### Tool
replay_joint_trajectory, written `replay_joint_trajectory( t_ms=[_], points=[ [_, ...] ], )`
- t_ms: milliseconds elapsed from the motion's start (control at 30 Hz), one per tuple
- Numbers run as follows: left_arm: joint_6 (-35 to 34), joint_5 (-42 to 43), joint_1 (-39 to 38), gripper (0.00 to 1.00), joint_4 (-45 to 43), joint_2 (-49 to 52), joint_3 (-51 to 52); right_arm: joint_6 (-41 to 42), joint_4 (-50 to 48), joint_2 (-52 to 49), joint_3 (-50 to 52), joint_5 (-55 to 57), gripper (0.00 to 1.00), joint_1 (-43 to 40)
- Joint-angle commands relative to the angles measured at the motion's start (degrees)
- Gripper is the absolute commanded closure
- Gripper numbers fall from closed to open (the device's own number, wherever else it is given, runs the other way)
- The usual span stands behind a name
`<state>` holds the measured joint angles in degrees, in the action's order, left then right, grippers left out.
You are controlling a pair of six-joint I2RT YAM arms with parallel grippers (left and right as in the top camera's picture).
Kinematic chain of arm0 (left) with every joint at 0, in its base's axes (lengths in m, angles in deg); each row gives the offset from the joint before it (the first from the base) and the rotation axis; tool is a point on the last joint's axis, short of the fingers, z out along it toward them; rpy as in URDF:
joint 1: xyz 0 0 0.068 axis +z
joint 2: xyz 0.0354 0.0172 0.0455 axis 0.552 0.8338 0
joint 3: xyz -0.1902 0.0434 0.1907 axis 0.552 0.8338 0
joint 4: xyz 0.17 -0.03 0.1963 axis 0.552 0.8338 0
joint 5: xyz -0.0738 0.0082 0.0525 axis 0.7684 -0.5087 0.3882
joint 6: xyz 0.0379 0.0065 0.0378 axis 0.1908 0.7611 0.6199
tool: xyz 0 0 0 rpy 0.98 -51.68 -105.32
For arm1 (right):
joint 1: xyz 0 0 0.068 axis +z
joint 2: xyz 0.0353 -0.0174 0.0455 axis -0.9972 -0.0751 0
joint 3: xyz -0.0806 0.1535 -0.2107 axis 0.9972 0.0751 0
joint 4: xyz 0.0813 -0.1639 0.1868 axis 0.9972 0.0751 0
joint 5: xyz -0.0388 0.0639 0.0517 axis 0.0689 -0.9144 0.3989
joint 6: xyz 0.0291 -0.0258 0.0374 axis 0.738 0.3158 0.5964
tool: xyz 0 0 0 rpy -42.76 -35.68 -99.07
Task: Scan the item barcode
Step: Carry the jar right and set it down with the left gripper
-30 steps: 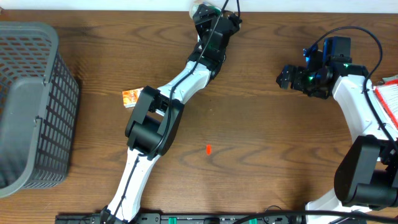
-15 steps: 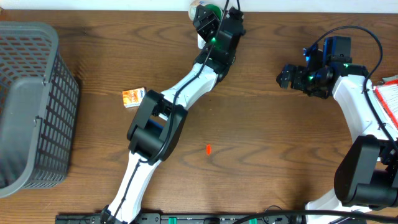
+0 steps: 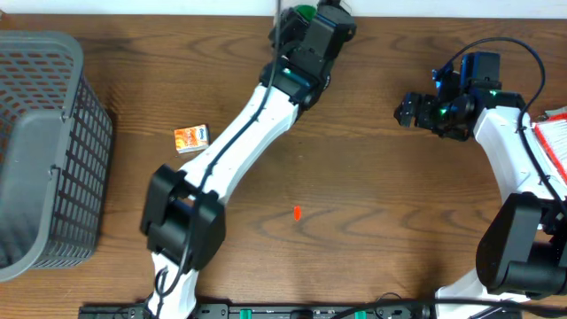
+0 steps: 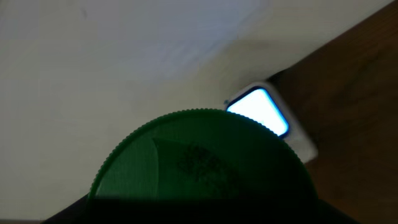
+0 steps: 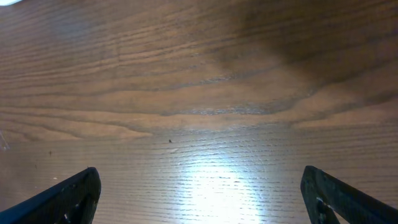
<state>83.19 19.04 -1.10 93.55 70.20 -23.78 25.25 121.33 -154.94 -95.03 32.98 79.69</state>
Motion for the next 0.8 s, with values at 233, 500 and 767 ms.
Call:
replay_joint_trajectory(
  t_ms=[233,500,767],
  points=[
    [-12.59,23.65,-0.09,0.72,8.61,-4.59,-2.01,-0.83,1.53,0.52,0.09,-0.70,0.01,-8.22],
    [-14.47,36.26,-0.09,0.71,9.75,-4.46,-1.97,-0.85,4.07,1.95,0.02,-5.42,0.01,-17.53],
    [-15.76,41.62,-0.74,0.71,9.46,-2.47,-1.97,-3.39,4.11,9.86,0.02,-17.31,0.04,-25.53]
  ],
)
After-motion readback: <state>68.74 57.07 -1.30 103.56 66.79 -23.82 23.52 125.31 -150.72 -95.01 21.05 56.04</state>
